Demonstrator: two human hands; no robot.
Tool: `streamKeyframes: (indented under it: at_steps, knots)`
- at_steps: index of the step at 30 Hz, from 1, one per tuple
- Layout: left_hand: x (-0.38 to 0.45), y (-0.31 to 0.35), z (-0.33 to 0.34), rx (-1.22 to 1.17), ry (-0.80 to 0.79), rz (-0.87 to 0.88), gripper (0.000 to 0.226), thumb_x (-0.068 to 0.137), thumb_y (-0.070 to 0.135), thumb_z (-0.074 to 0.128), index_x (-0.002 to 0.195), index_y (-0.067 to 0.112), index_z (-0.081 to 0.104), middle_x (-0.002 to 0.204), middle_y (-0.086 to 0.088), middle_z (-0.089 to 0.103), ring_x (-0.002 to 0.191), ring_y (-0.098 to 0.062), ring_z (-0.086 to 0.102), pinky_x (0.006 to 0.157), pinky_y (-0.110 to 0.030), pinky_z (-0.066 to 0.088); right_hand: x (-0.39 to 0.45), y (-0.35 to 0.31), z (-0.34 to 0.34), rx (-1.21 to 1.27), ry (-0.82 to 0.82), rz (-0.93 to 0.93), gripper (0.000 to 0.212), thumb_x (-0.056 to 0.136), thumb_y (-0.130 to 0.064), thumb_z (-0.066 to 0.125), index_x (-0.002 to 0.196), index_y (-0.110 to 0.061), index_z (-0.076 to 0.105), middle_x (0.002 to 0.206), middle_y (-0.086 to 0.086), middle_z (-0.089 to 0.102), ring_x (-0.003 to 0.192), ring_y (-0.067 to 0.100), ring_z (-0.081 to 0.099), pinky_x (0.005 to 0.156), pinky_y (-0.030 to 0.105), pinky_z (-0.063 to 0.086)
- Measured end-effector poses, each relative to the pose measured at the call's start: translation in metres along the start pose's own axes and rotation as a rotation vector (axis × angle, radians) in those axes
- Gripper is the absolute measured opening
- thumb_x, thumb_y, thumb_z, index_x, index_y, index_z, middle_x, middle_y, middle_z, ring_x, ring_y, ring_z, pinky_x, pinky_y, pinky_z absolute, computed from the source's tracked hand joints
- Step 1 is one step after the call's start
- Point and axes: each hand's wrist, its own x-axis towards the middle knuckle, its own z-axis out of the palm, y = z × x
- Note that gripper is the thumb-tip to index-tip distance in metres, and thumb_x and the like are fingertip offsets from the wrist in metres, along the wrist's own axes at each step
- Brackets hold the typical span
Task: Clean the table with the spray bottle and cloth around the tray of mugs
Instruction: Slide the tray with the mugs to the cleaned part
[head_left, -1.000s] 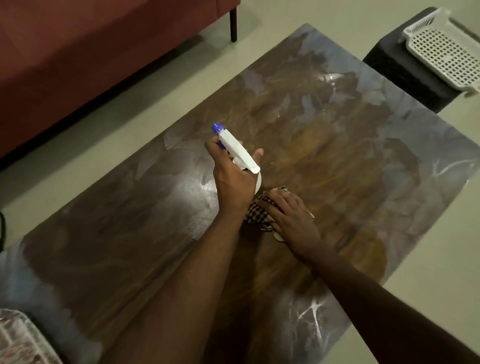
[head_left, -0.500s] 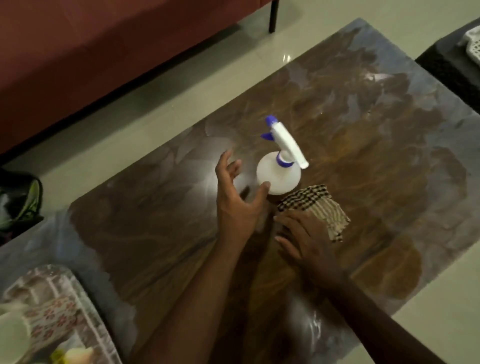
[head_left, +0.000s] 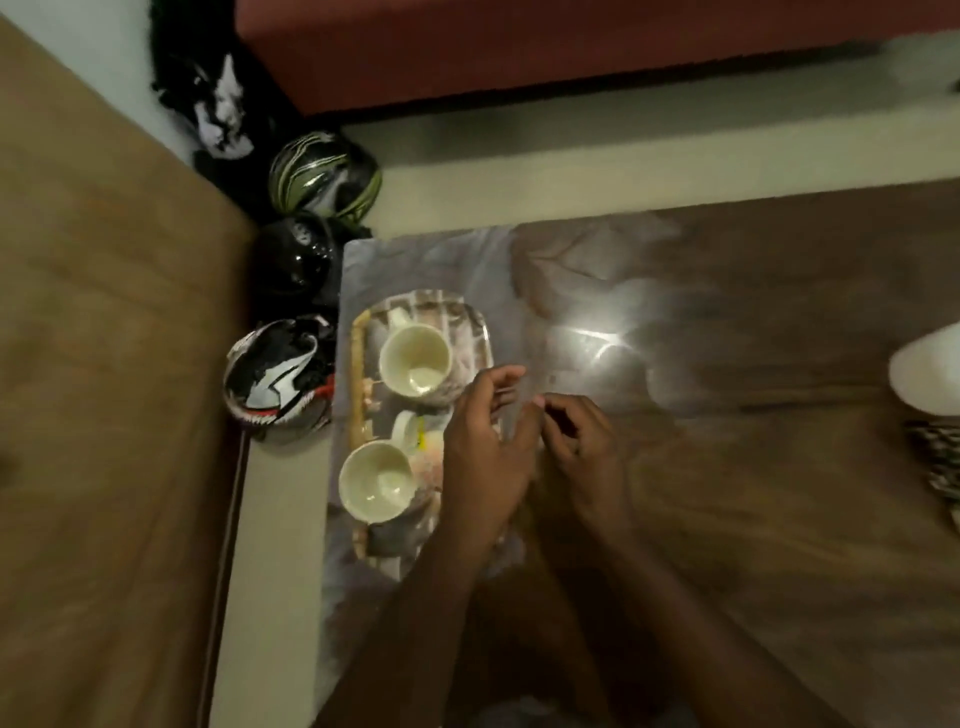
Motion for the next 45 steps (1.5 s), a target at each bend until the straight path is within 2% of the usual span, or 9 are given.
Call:
streamKeyframes:
  at_steps: [5, 8, 10, 12, 18, 31, 35, 39, 45]
  knots:
    - [-0.003, -0.022, -0.098, -0.015, 0.175, -0.073, 0.017, 0.089, 0.025, 0.066, 0.105, 0.029, 0.066, 0.102, 0.013, 0.071, 0.097, 0.0, 0.065, 0.083, -0.019, 0.051, -0.01, -0.008, 0.054, -0.044, -0.003, 0.139, 0.01, 0.09, -0.02, 0.059, 0.098, -0.026, 0.064, 0.092, -0.013, 0.059, 0.087, 0.009, 0.059, 0.079, 0.029, 0.049]
    - [0.019, -0.071, -0.146, 0.123, 0.283, -0.118, 0.016, 0.09, 0.021, 0.064, 0.105, 0.025, 0.066, 0.103, 0.004, 0.07, 0.096, -0.013, 0.065, 0.084, -0.028, 0.051, -0.013, 0.002, 0.072, -0.222, -0.06, 0.187, 0.021, 0.094, -0.029, 0.054, 0.108, -0.016, 0.061, 0.105, 0.0, 0.059, 0.097, 0.018, 0.057, 0.088, 0.033, 0.045]
    - [0.037, -0.106, -0.163, 0.245, 0.217, -0.239, 0.021, 0.09, 0.021, 0.063, 0.11, 0.017, 0.064, 0.109, -0.004, 0.069, 0.102, -0.022, 0.064, 0.085, -0.032, 0.048, -0.015, 0.01, 0.079, -0.304, -0.073, 0.233, 0.04, 0.092, -0.05, 0.044, 0.109, -0.017, 0.059, 0.107, 0.005, 0.06, 0.099, 0.023, 0.057, 0.09, 0.036, 0.044]
    - [0.049, -0.13, -0.167, 0.324, 0.093, -0.358, 0.025, 0.09, 0.024, 0.061, 0.112, 0.013, 0.061, 0.111, -0.009, 0.068, 0.104, -0.028, 0.063, 0.085, -0.033, 0.047, -0.016, 0.015, 0.087, -0.348, -0.03, 0.245, 0.028, 0.091, -0.042, 0.046, 0.103, -0.02, 0.058, 0.097, 0.004, 0.06, 0.091, 0.025, 0.058, 0.081, 0.032, 0.043]
    - [0.052, -0.152, -0.151, 0.53, -0.138, -0.255, 0.028, 0.095, 0.039, 0.051, 0.108, 0.014, 0.052, 0.099, -0.011, 0.069, 0.094, -0.033, 0.064, 0.074, -0.039, 0.049, -0.012, 0.012, 0.1, -0.4, -0.01, 0.306, 0.013, 0.096, -0.022, 0.048, 0.105, -0.015, 0.054, 0.087, -0.003, 0.052, 0.079, 0.016, 0.049, 0.062, 0.024, 0.024]
    - [0.056, -0.17, -0.122, 0.69, -0.006, -0.164, 0.035, 0.102, 0.038, 0.036, 0.11, 0.005, 0.044, 0.102, -0.025, 0.066, 0.092, -0.046, 0.062, 0.066, -0.04, 0.034, -0.001, 0.031, 0.101, -0.5, 0.007, 0.247, 0.017, 0.094, -0.023, 0.052, 0.086, -0.008, 0.05, 0.071, 0.01, 0.056, 0.067, 0.029, 0.056, 0.057, 0.032, 0.034]
    - [0.056, -0.163, -0.119, 0.641, 0.027, -0.122, 0.035, 0.102, 0.037, 0.038, 0.107, 0.003, 0.045, 0.1, -0.028, 0.065, 0.091, -0.048, 0.061, 0.068, -0.044, 0.041, 0.0, 0.029, 0.092, -0.462, -0.012, 0.254, 0.016, 0.094, -0.027, 0.051, 0.085, -0.013, 0.048, 0.069, -0.001, 0.051, 0.063, 0.02, 0.052, 0.055, 0.026, 0.032]
    - [0.052, -0.141, -0.096, 0.601, 0.037, -0.036, 0.04, 0.102, 0.039, 0.034, 0.108, 0.001, 0.047, 0.093, -0.026, 0.067, 0.085, -0.045, 0.064, 0.067, -0.045, 0.046, -0.001, 0.023, 0.053, -0.367, 0.008, 0.214, 0.012, 0.095, -0.018, 0.05, 0.085, -0.013, 0.046, 0.064, -0.014, 0.044, 0.056, 0.002, 0.042, 0.046, 0.006, 0.032]
    - [0.041, -0.092, -0.005, 0.552, -0.049, 0.005, 0.033, 0.102, 0.032, 0.04, 0.104, 0.0, 0.049, 0.095, -0.029, 0.066, 0.088, -0.047, 0.063, 0.07, -0.047, 0.046, 0.002, 0.051, -0.052, -0.388, 0.076, 0.227, 0.012, 0.095, -0.02, 0.052, 0.089, -0.01, 0.051, 0.064, -0.017, 0.044, 0.058, -0.005, 0.04, 0.049, 0.004, 0.032]
